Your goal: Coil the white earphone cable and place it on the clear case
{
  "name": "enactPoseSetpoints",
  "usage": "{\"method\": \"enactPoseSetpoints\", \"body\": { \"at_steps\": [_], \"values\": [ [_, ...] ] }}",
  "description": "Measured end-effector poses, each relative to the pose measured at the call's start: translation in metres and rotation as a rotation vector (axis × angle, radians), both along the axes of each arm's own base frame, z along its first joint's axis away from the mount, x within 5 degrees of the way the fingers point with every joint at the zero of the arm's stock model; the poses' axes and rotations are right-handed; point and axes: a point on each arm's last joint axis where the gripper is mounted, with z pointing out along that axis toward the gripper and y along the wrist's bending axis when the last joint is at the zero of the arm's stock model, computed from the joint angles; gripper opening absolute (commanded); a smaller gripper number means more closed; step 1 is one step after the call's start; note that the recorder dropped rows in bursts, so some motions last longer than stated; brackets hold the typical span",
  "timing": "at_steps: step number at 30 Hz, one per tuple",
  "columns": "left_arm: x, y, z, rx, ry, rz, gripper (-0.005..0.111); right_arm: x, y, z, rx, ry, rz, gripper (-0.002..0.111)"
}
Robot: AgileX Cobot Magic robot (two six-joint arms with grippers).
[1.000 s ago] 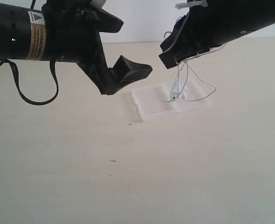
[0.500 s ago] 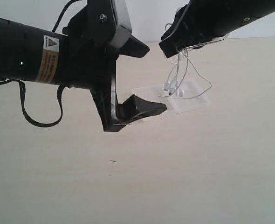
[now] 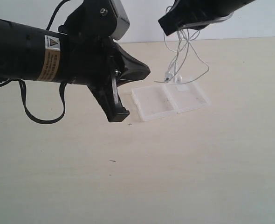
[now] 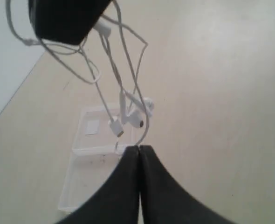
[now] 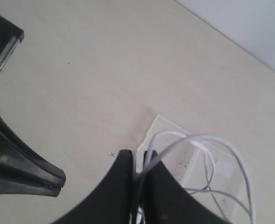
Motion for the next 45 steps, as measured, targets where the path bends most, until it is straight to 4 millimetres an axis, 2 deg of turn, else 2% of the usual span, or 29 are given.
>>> {"method": "enactPoseSetpoints", "body": {
  "at_steps": [4,10,15,18,23,27,33,45],
  "values": [
    [0.004,0.015,0.005,-0.030,0.006,0.062,0.000,0.010,0.003,0.008,-0.072,0.060,-0.011,0.000],
    [0.003,0.049,0.007,-0.076,0.021,0.157,0.000,0.029,0.013,0.000,-0.170,0.173,-0.002,0.000],
    [-0.004,0.070,0.010,-0.198,0.022,0.172,0.000,0.043,0.017,-0.007,-0.223,0.209,-0.006,0.000],
    [-0.012,0.077,0.003,-0.249,0.019,0.148,0.000,0.053,0.014,-0.014,-0.219,0.231,-0.014,0.000],
    [-0.018,0.092,-0.016,-0.291,-0.032,0.205,0.000,0.075,-0.004,-0.024,-0.131,0.279,-0.092,0.000],
    [-0.025,0.101,-0.028,-0.321,-0.099,0.239,0.000,0.089,-0.010,-0.030,-0.034,0.299,-0.142,0.000],
    [-0.034,0.110,-0.039,-0.356,-0.187,0.278,0.000,0.104,0.001,-0.051,0.040,0.328,-0.139,0.000],
    [-0.036,0.112,-0.039,-0.361,-0.235,0.280,0.000,0.129,0.012,-0.099,0.048,0.365,-0.146,0.000]
  ]
}}
